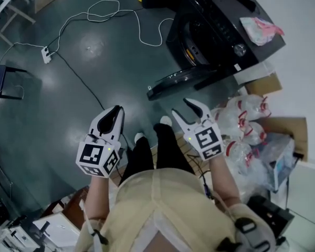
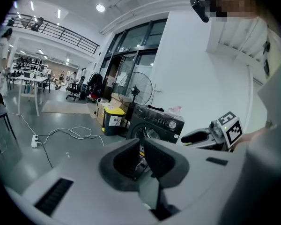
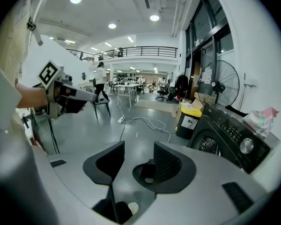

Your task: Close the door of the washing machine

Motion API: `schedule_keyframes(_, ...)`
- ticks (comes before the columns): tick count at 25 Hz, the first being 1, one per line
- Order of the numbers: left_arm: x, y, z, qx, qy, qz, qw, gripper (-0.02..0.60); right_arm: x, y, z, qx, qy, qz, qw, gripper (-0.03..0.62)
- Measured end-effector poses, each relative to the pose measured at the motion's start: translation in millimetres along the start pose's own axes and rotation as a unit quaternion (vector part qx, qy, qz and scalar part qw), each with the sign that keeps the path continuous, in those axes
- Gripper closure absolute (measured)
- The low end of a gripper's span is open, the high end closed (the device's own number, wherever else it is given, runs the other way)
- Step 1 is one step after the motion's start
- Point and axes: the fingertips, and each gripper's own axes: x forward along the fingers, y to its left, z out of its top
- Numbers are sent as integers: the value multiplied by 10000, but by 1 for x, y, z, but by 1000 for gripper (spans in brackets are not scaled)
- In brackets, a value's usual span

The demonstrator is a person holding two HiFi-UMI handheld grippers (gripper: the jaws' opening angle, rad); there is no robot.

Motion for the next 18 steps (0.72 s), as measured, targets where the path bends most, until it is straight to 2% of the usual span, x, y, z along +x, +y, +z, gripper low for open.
schedule_keyframes(7, 35, 3, -1, -200, -35, 290, 9994, 549, 38, -42, -11, -454, 93, 177, 9988, 421)
schedule_keyframes(18, 113, 2, -1, -345, 136, 438, 9984, 549, 88, -92, -41, -996, 598, 676, 9909, 421)
